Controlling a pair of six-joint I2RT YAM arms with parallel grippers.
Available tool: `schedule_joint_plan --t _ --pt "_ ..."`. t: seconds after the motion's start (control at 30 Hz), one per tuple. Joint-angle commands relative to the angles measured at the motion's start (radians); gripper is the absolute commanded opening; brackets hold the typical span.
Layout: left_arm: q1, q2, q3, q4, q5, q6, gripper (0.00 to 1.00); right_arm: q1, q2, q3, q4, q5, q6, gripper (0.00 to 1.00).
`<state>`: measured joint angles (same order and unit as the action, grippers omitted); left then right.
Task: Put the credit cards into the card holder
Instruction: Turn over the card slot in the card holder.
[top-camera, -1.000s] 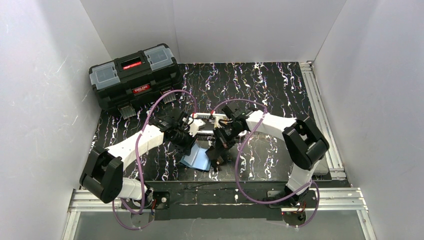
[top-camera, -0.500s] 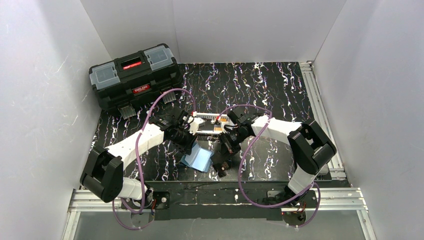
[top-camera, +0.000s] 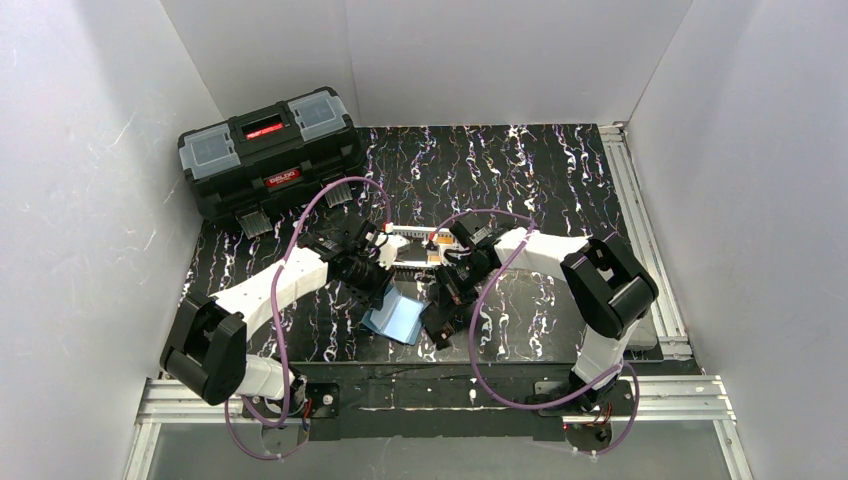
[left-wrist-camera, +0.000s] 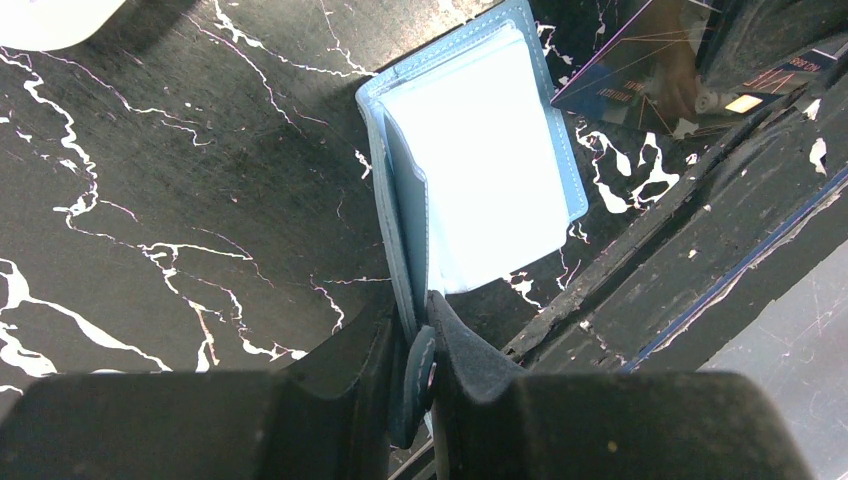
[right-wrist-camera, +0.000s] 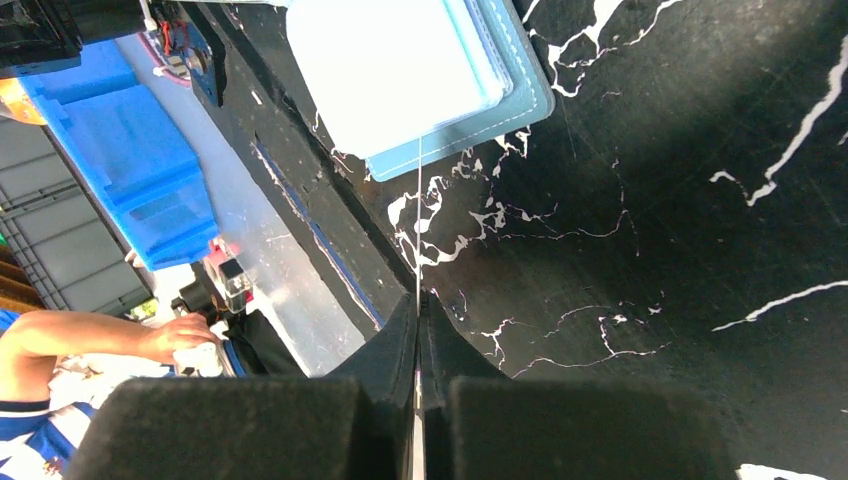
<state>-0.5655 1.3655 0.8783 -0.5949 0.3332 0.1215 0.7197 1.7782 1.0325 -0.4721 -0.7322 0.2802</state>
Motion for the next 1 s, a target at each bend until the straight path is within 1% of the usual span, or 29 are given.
schedule_joint_plan --t 0.0,0.17,0.4,0.57,0.97 --pt "-0.004 -0.006 0.016 -0.013 0.024 -0.001 0.14 0.001 0.006 0.028 -0.008 -0.005 -0.021 0.01" --pt "-0.005 -0.008 0.014 -0.01 0.026 0.0 0.14 0.003 0.002 0.008 -0.004 -0.002 -0.023 0.01" --pt "-0.005 -0.012 0.013 -0.009 0.035 0.003 0.14 0.02 0.028 0.04 -0.015 0.022 -0.027 0.01" --pt "-0.005 -0.012 0.013 -0.01 0.029 0.003 0.14 0.03 0.025 0.033 -0.033 0.05 -0.039 0.01" --pt "-0.005 -0.016 0.013 -0.012 0.038 0.005 0.14 0.035 0.014 0.051 -0.017 0.033 -0.037 0.01"
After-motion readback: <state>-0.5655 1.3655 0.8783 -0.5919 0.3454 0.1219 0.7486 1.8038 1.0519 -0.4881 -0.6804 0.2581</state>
